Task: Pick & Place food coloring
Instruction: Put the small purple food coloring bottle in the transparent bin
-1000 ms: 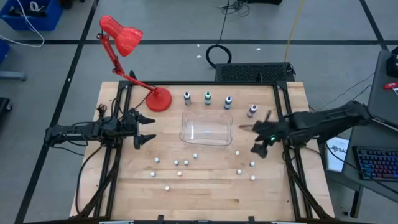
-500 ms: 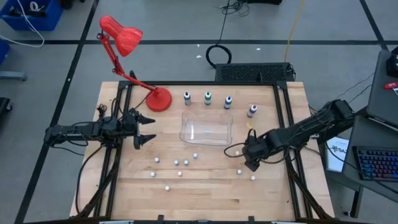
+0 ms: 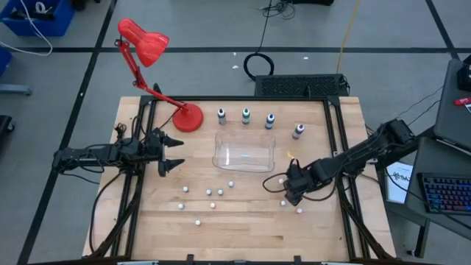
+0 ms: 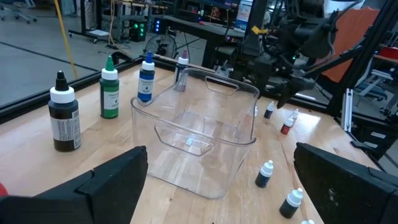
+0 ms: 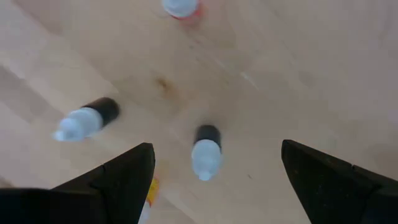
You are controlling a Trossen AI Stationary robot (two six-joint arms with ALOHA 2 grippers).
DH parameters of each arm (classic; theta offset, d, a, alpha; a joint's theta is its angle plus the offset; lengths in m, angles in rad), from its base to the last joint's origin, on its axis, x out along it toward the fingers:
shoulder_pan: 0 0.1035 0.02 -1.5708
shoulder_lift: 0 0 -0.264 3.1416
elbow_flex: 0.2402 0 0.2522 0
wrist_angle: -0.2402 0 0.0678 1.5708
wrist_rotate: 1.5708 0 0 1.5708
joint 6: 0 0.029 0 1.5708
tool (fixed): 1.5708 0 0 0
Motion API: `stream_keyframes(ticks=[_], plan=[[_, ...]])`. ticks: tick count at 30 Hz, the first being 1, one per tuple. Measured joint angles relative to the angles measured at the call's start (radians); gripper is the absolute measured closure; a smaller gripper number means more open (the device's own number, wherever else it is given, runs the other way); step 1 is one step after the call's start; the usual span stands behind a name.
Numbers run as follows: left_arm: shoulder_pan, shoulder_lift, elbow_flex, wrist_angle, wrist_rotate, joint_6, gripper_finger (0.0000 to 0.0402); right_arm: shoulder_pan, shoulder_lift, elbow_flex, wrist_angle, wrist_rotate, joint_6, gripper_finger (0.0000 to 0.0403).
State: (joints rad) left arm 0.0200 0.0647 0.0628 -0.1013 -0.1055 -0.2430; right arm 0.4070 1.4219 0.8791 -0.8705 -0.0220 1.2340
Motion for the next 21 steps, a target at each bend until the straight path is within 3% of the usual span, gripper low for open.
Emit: stream_keyframes(ticks=[14, 21], plan=[[0.0, 0.0, 0.0, 0.0, 0.0, 0.0, 0.0002, 0.071, 0.0, -0.006, 0.001, 0.109, 0.081, 0.0069], [0.0, 0.0, 0.0, 0.0, 0.0, 0.0, 0.0002, 0.073, 0.0, -0.077, 0.085, 0.125, 0.103, 0.0069]])
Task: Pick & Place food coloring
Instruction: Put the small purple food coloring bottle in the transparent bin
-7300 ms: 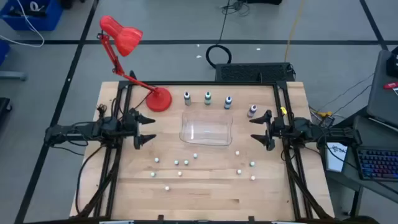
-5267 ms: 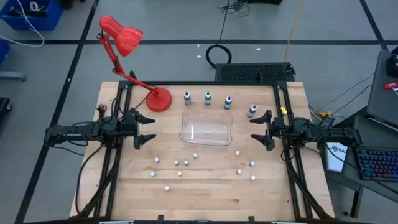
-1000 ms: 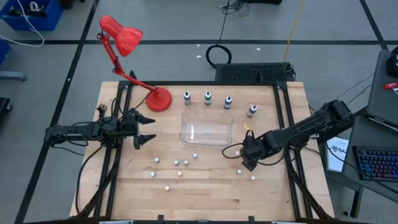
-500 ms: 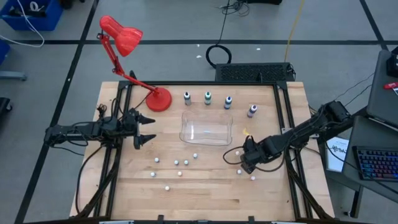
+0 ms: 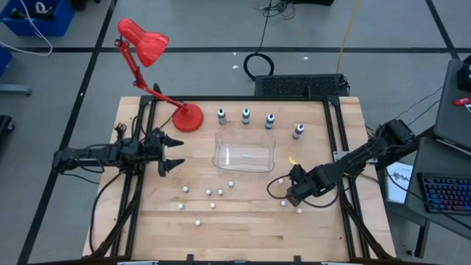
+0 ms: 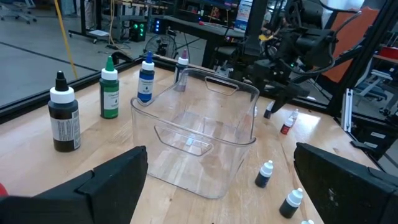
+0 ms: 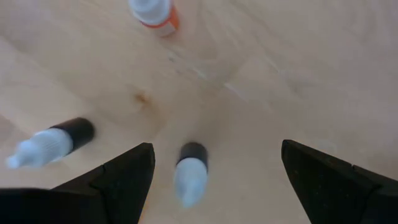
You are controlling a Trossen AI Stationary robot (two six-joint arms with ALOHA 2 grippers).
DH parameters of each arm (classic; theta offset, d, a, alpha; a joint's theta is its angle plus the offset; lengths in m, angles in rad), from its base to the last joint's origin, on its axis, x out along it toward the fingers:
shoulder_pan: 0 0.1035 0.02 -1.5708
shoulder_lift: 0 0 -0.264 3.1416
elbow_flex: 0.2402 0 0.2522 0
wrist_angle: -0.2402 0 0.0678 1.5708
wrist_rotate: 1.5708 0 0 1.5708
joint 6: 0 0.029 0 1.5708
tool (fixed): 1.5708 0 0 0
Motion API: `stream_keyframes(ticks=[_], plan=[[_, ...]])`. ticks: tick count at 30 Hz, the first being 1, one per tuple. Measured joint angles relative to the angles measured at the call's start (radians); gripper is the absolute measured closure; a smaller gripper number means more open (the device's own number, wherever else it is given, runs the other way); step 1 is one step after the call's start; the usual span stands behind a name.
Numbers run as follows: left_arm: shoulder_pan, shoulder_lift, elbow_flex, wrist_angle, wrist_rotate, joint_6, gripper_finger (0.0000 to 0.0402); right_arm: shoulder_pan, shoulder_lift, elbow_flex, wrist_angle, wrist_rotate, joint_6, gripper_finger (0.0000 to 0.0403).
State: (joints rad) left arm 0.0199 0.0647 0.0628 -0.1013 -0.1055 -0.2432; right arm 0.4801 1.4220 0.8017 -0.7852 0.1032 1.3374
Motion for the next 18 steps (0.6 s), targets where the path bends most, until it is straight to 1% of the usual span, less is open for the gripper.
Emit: stream_keyframes(ticks=[8, 15, 18], plan=[[0.0, 0.0, 0.0, 0.0, 0.0, 0.0, 0.0002, 0.0, 0.0, -0.012, 0.028, -0.002, 0.006, 0.0069], [0.0, 0.0, 0.0, 0.0, 0.0, 0.0, 0.0002, 0.013, 0.0, -0.012, 0.03, -0.048, 0.012, 0.0069], [0.0, 0.0, 0.0, 0.0, 0.0, 0.0, 0.0002, 0.013, 0.0, -0.012, 0.03, -0.051, 0.012, 0.0069]])
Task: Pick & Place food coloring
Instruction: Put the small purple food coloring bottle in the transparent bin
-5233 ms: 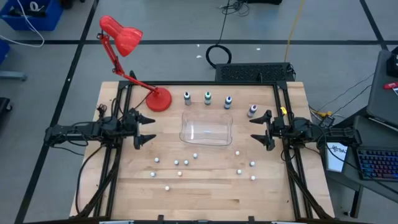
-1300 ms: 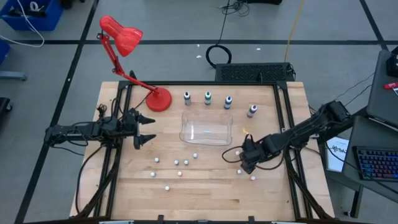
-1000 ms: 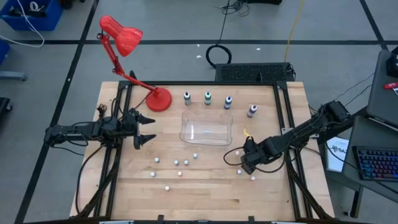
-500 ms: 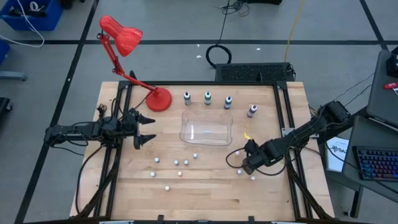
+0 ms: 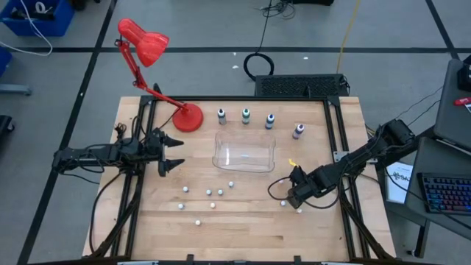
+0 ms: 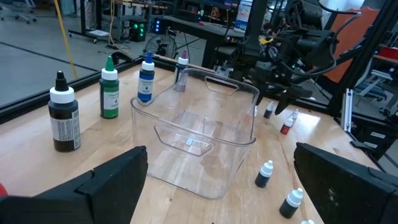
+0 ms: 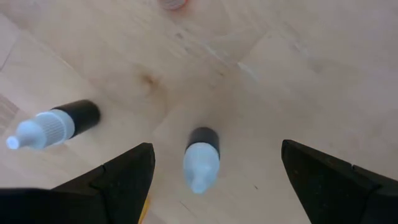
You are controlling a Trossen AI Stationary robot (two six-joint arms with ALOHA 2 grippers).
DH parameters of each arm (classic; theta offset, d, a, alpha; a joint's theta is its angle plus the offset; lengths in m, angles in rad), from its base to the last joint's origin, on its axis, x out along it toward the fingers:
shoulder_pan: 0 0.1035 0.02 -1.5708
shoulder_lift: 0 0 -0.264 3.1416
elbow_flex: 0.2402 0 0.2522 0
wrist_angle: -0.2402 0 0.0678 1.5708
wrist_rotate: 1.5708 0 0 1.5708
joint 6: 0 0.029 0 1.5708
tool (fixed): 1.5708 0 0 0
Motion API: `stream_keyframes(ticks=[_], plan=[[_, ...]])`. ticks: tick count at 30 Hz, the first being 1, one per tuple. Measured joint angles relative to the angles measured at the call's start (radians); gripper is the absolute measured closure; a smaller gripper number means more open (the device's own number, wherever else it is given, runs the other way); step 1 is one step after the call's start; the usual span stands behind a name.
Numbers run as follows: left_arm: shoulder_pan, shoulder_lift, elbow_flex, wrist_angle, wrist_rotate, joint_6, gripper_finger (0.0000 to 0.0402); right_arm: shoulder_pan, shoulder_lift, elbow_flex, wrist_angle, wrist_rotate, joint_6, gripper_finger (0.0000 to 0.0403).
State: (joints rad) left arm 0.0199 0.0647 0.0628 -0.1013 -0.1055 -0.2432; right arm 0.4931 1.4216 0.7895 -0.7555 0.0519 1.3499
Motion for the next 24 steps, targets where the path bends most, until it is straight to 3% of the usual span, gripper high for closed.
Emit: stream_keyframes(ticks=[7, 17, 24], plan=[[0.0, 0.0, 0.0, 0.0, 0.0, 0.0, 0.0002, 0.0, 0.0, 0.0, 0.0, 0.001, -0.002, 0.0076], [0.0, 0.0, 0.0, 0.0, 0.0, 0.0, 0.0002, 0.0, 0.0, 0.0, 0.029, 0.0, -0.01, 0.0139], [0.0, 0.0, 0.0, 0.0, 0.0, 0.0, 0.0002, 0.0, -0.012, 0.0, 0.03, -0.003, -0.011, 0.0161]])
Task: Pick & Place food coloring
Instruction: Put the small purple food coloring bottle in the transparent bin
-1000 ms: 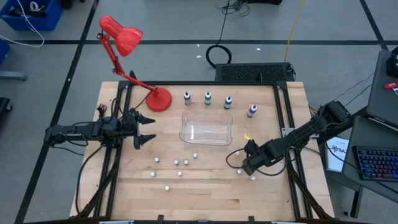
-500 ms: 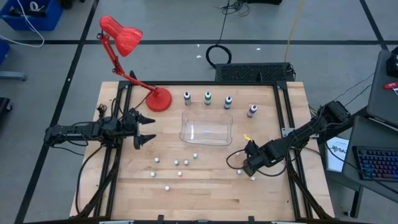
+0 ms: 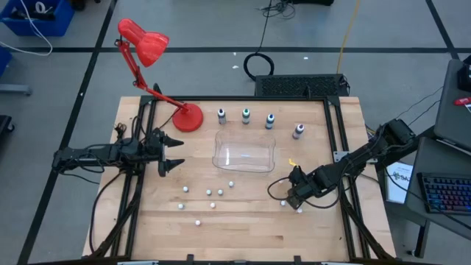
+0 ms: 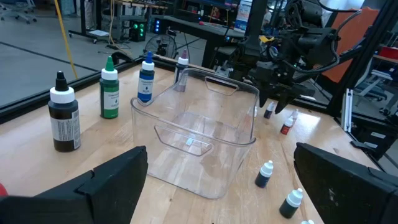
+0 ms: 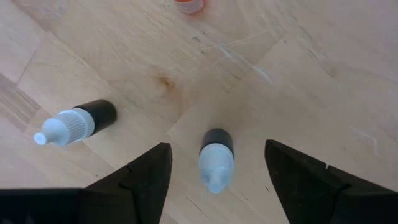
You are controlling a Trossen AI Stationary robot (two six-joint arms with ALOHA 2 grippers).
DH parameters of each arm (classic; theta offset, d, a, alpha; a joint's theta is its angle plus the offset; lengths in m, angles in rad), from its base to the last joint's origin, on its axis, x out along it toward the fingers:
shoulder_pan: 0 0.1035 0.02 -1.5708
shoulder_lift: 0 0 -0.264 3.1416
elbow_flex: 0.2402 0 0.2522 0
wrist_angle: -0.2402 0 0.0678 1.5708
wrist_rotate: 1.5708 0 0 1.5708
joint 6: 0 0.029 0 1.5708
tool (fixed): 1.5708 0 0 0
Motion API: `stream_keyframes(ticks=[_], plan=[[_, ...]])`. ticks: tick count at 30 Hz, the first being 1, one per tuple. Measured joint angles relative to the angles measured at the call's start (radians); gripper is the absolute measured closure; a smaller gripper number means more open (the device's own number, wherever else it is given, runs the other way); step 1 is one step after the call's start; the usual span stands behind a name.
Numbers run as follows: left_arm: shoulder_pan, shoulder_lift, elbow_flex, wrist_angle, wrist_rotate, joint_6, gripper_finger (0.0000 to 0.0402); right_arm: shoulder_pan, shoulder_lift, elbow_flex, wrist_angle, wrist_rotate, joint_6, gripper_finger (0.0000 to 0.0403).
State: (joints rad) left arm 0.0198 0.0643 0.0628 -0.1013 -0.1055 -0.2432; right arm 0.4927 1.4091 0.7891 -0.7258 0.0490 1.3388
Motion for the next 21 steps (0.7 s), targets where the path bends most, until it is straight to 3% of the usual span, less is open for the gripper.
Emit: stream_keyframes(ticks=[21], plan=[[0.0, 0.0, 0.0, 0.0, 0.0, 0.0, 0.0002, 0.0, -0.03, 0.0, -0.013, 0.002, 0.01, 0.02]])
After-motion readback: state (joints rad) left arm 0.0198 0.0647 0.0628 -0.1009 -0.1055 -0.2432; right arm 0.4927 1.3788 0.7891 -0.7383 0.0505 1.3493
